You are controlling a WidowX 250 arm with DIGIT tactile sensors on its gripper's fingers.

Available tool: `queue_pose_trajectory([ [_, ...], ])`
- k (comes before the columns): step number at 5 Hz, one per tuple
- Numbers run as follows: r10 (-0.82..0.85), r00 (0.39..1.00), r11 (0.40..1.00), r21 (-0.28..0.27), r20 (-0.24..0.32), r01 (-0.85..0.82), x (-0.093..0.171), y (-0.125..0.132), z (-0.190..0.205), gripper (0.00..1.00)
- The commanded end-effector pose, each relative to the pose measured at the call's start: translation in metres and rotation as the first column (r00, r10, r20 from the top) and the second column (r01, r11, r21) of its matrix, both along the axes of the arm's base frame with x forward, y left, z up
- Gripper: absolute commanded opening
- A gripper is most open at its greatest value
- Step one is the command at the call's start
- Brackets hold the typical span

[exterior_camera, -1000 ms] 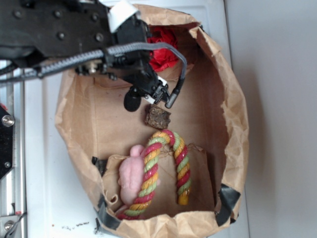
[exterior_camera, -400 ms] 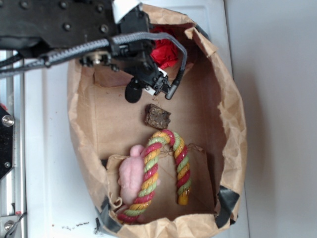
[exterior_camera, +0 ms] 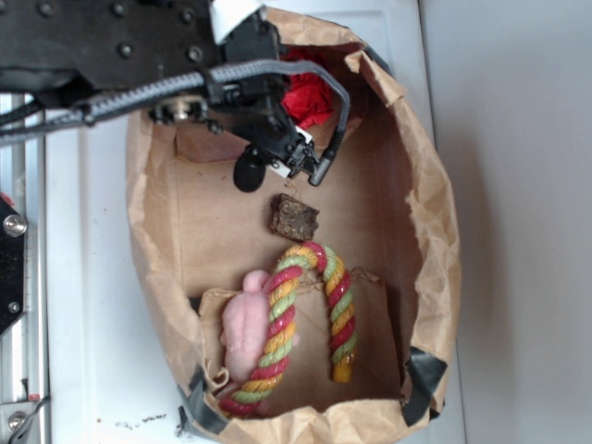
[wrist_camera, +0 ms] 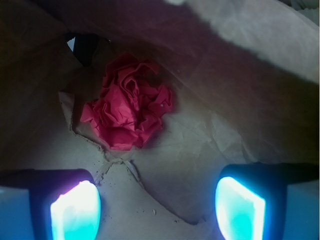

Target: Grab the red paper.

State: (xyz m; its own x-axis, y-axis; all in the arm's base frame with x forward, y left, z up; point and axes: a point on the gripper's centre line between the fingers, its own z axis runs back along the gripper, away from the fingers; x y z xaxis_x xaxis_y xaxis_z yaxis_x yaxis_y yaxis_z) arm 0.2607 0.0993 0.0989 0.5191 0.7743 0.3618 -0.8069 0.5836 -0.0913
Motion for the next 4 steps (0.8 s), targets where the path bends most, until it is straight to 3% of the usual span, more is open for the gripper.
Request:
queue_pose_trajectory([
  [1,-0.005,0.999,1.0,0.018,0.044,0.004,0.003,0.006,0.016,1.0],
  [2,-0.005,0.999,1.0,0.018,0.044,0.004,0.003,0.006,0.016,1.0],
  [4,0.03,0.995,0.999,0.015,0.096,-0.032,0.063,0.01,0.006,1.0],
])
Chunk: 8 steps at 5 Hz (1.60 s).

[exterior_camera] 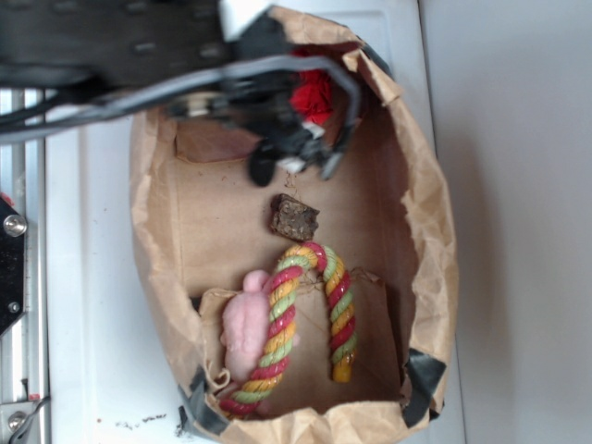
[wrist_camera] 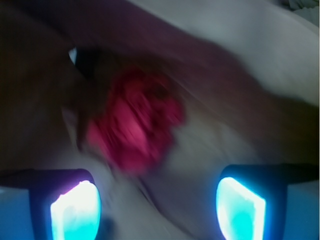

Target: Grab the red paper.

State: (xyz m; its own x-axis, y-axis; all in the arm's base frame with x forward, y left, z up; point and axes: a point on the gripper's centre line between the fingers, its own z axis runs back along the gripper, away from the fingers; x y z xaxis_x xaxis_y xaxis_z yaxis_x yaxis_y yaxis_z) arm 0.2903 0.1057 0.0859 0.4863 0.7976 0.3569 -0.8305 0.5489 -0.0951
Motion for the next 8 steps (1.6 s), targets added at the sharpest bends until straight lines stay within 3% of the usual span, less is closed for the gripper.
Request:
queue_pose_trajectory([
  [1,-0.042,0.991,0.999,0.016,0.124,0.04,0.043,-0.007,0.024,1.0],
  [3,-0.114,0.969,0.992,-0.031,0.221,0.124,0.0,-0.032,0.052,1.0],
  [4,-0.112,0.966,0.992,-0.034,0.235,0.123,-0.004,-0.03,0.056,1.0],
  [8,-0.101,0.984,0.995,0.022,0.147,0.098,0.009,-0.014,0.016,1.0],
])
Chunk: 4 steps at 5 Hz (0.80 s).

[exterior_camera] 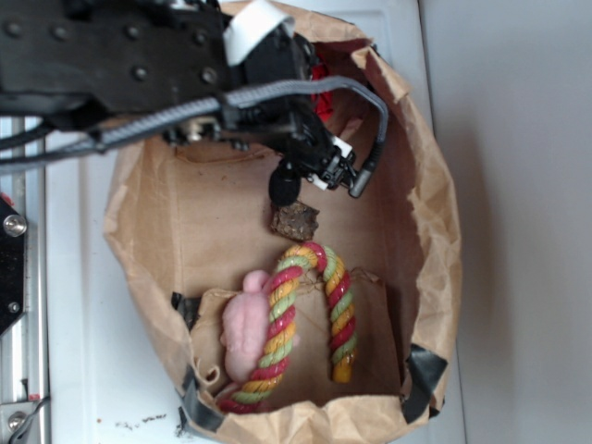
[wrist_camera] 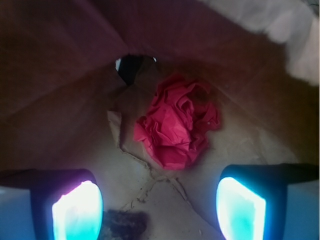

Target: Grab the red paper.

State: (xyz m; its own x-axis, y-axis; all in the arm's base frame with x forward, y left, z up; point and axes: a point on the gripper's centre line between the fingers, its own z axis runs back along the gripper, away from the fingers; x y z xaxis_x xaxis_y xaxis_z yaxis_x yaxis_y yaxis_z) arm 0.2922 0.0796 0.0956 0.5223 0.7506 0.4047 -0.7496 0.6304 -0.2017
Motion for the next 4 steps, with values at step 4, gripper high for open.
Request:
queue_pose_trajectory([
  [4,0.084,0.996,0.992,0.097,-0.023,-0.082,-0.014,0.014,-0.012,1.0],
])
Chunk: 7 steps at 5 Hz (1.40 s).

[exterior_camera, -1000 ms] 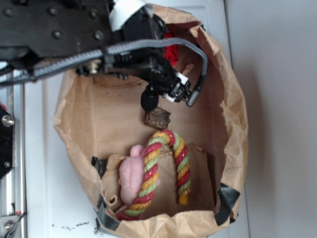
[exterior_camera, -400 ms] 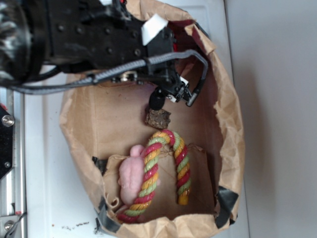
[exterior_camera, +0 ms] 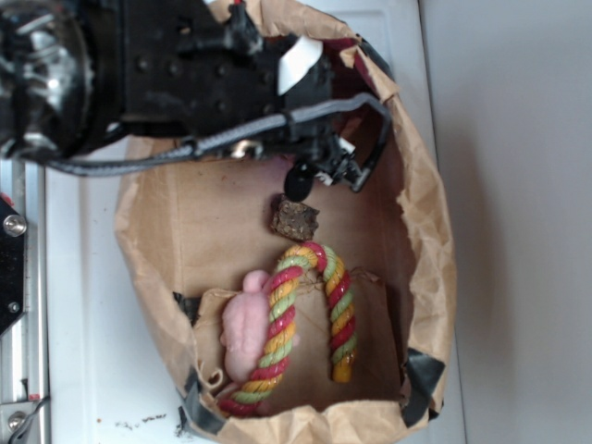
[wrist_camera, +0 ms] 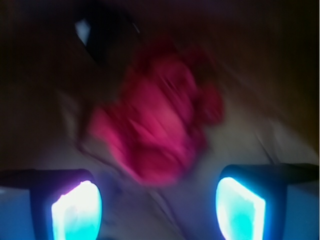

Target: Grab the red paper.

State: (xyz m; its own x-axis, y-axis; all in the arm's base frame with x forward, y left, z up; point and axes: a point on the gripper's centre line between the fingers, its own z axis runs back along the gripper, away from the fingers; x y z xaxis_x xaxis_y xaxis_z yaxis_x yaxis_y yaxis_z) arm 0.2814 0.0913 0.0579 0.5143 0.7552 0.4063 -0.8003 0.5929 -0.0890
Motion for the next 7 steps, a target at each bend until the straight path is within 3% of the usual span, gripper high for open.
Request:
queue_pose_trajectory([
  [1,0.024,0.998,0.998,0.048,0.056,-0.026,-0.003,0.002,0.025,1.0],
  [4,0.021,0.996,0.999,0.026,0.084,-0.024,0.0,0.003,0.026,1.0],
  [6,-0.016,0.992,1.0,-0.024,0.125,0.019,0.042,0.018,0.028,1.0],
  [7,-0.025,0.99,0.999,-0.023,0.136,0.028,0.055,0.023,0.03,1.0],
])
